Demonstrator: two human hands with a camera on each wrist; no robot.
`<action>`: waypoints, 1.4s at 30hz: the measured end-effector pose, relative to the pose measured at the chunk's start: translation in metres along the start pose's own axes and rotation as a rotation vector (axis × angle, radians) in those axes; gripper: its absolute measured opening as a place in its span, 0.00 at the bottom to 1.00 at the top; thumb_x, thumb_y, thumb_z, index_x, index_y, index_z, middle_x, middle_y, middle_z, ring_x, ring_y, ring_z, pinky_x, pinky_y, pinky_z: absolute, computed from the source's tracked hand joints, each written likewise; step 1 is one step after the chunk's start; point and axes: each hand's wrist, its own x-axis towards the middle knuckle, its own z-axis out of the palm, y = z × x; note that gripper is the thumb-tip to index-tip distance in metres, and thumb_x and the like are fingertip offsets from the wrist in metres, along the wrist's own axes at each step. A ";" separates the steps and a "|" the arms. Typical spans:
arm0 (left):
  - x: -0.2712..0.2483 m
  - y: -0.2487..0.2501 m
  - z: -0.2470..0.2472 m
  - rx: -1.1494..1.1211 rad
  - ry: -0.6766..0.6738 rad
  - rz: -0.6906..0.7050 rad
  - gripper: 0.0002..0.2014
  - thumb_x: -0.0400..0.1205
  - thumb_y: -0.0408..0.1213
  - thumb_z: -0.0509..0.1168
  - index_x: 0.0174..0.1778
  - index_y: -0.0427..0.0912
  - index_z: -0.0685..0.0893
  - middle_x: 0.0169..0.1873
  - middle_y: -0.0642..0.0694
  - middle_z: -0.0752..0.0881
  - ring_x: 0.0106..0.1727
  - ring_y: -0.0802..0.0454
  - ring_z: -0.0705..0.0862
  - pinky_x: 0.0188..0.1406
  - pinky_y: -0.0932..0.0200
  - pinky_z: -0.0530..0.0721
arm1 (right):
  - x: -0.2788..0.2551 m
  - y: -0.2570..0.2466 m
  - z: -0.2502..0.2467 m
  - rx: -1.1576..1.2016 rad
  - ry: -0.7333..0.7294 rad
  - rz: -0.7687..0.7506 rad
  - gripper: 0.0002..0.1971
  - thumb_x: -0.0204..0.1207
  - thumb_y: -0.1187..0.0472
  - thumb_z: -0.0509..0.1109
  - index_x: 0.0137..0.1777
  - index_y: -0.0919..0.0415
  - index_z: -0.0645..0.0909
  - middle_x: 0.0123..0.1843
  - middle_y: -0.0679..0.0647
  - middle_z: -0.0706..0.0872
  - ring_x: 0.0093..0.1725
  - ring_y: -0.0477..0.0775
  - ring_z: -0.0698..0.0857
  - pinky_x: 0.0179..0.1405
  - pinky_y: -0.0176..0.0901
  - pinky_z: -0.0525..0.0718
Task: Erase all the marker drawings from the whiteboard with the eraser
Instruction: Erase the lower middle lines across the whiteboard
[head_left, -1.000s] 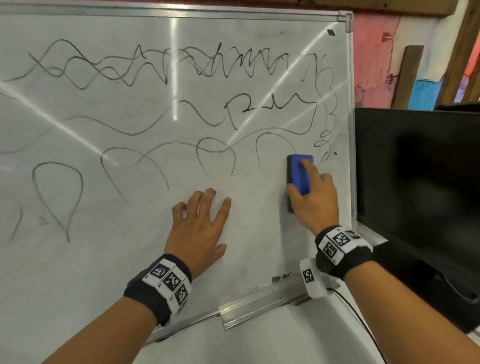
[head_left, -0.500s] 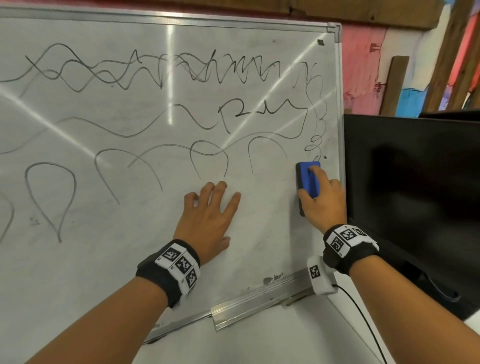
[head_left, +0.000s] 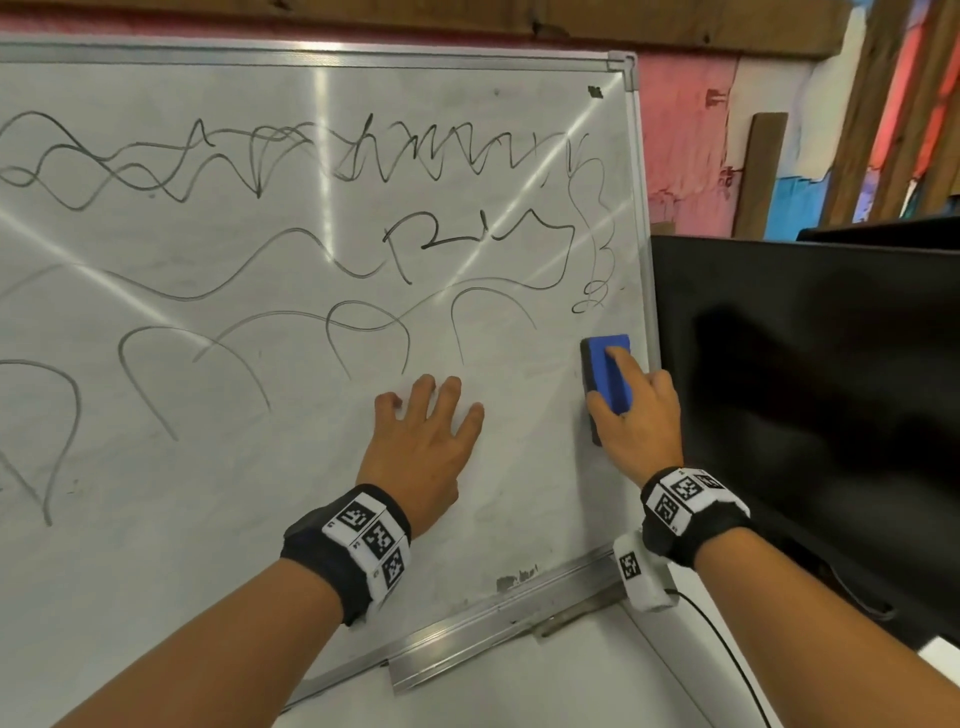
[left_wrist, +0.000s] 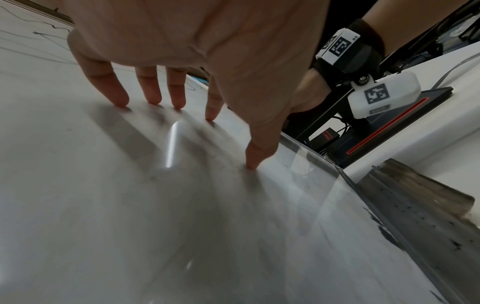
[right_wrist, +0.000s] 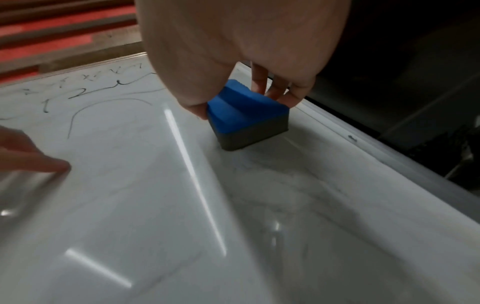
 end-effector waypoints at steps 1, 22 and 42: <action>0.000 0.000 0.000 0.008 -0.010 -0.002 0.43 0.61 0.48 0.81 0.74 0.46 0.76 0.72 0.35 0.72 0.70 0.32 0.70 0.57 0.35 0.72 | -0.001 0.001 0.000 0.010 -0.004 -0.004 0.31 0.80 0.50 0.71 0.82 0.43 0.66 0.57 0.54 0.69 0.56 0.60 0.76 0.63 0.59 0.83; -0.001 0.002 0.001 -0.012 0.019 -0.017 0.43 0.57 0.47 0.83 0.70 0.45 0.80 0.69 0.35 0.75 0.67 0.32 0.71 0.56 0.35 0.72 | 0.032 -0.028 -0.001 0.022 0.071 -0.194 0.28 0.81 0.54 0.71 0.81 0.44 0.71 0.55 0.54 0.68 0.55 0.51 0.69 0.59 0.38 0.71; -0.017 -0.005 0.005 -0.023 -0.007 -0.038 0.45 0.59 0.52 0.82 0.73 0.46 0.78 0.73 0.34 0.72 0.71 0.32 0.69 0.60 0.34 0.70 | -0.002 -0.054 0.023 0.051 -0.038 -0.258 0.30 0.78 0.48 0.73 0.79 0.42 0.69 0.53 0.51 0.69 0.48 0.52 0.76 0.46 0.34 0.78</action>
